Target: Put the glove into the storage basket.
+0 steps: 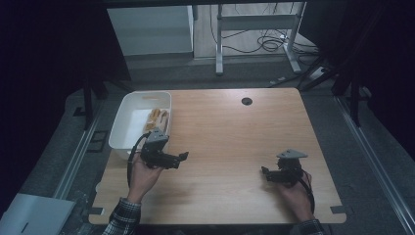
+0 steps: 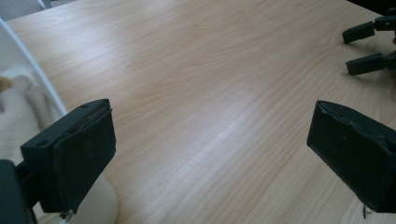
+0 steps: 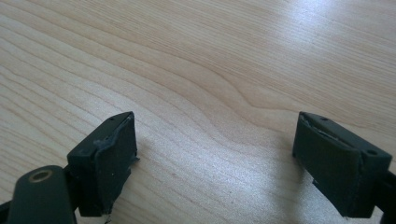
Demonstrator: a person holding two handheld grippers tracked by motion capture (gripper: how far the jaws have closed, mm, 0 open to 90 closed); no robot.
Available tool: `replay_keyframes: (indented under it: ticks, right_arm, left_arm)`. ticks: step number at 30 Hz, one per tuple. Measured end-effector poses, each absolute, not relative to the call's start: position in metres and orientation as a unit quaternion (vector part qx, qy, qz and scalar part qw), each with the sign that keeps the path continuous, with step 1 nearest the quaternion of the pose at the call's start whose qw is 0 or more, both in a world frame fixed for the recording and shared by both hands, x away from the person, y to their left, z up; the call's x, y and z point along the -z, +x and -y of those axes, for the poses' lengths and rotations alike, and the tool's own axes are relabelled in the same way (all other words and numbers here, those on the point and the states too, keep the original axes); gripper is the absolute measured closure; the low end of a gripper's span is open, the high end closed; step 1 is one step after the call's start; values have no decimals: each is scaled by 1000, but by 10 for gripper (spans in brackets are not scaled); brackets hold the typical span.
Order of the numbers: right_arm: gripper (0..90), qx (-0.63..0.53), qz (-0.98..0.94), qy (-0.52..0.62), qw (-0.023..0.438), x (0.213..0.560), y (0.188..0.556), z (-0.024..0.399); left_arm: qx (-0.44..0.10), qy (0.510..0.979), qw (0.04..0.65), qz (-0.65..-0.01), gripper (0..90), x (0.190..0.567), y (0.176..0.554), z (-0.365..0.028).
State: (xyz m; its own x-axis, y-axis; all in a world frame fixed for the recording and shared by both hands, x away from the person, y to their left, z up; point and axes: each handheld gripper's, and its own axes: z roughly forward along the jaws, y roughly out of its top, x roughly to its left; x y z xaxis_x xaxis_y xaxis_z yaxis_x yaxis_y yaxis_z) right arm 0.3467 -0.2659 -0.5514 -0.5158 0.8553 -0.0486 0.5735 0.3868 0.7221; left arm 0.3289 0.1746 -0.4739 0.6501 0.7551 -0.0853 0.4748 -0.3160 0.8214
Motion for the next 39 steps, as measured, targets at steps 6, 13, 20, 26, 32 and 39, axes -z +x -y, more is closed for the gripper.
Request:
replay_keyframes:
  ticks: [6, 13, 20, 26, 32, 39]
  right_arm:
    - [141, -331, -805, 443, 213, 551, 347, 266]
    - [140, -331, -805, 443, 213, 551, 347, 266]
    - [140, -331, -805, 443, 213, 551, 346, 266]
    - [140, -331, -805, 443, 213, 551, 346, 266]
    - [140, -331, -805, 443, 213, 551, 346, 266]
    - [141, -332, -805, 443, 213, 551, 346, 266]
  left_arm:
    - [-149, 800, 447, -372, 16, 478, 321, -161]
    - [-145, 806, 449, -358, 16, 483, 312, -150]
    - [-140, 810, 445, -356, 16, 495, 304, -147]
    - [-135, 811, 443, -358, 16, 506, 300, -148]
    - [-133, 813, 438, -359, 16, 515, 297, -148]
    - [-127, 817, 429, -364, 16, 532, 294, -150]
